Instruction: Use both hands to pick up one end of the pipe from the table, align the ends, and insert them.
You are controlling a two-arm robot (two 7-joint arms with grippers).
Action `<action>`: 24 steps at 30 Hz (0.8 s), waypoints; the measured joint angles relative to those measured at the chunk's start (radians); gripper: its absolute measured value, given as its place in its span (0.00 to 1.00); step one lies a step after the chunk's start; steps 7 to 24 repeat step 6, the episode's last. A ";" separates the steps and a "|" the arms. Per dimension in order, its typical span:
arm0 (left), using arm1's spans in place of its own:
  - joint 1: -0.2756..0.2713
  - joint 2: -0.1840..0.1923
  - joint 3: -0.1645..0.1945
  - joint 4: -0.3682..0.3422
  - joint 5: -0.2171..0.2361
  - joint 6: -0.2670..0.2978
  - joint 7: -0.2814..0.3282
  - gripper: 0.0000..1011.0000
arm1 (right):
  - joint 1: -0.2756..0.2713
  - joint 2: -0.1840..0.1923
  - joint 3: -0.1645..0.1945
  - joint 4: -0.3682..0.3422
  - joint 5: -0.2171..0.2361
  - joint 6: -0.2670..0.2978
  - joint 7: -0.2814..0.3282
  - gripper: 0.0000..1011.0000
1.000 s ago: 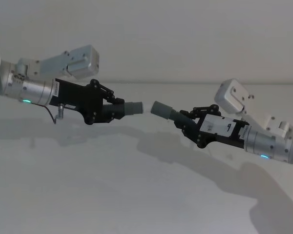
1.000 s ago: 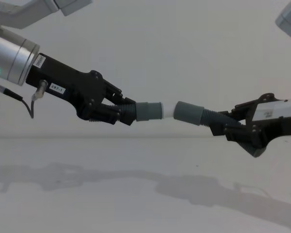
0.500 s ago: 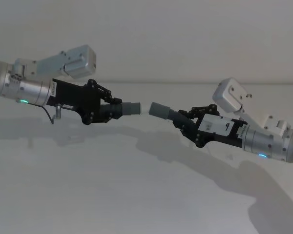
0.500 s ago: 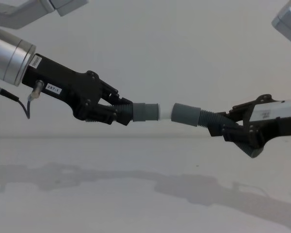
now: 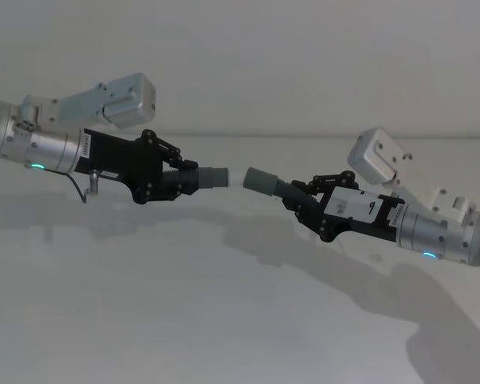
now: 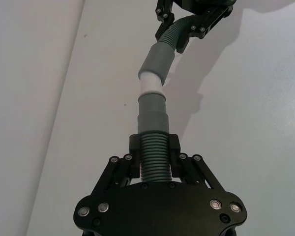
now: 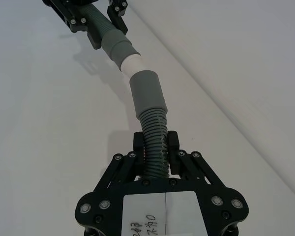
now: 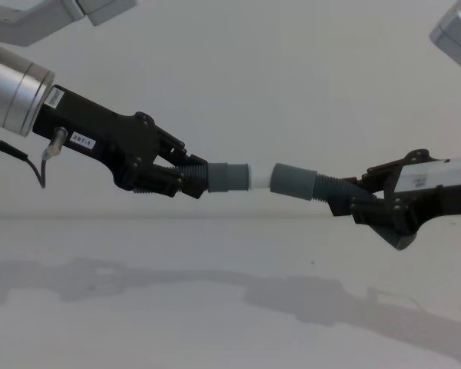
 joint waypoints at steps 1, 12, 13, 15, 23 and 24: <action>0.000 0.000 0.000 0.000 0.000 0.000 0.000 0.33 | 0.000 0.000 0.000 0.000 0.000 0.000 0.000 0.26; -0.001 0.001 0.001 0.001 -0.001 0.001 0.001 0.33 | 0.001 0.000 -0.001 0.001 0.001 -0.001 0.001 0.26; -0.001 0.001 0.001 0.001 -0.001 0.001 0.001 0.33 | 0.001 0.000 -0.001 0.001 0.001 -0.001 0.001 0.26; -0.001 0.001 0.001 0.001 -0.001 0.001 0.001 0.33 | 0.001 0.000 -0.001 0.001 0.001 -0.001 0.001 0.26; -0.001 0.001 0.001 0.001 -0.001 0.001 0.001 0.33 | 0.001 0.000 -0.001 0.001 0.001 -0.001 0.001 0.26; -0.001 0.001 0.001 0.001 -0.001 0.001 0.001 0.33 | 0.001 0.000 -0.001 0.001 0.001 -0.001 0.001 0.26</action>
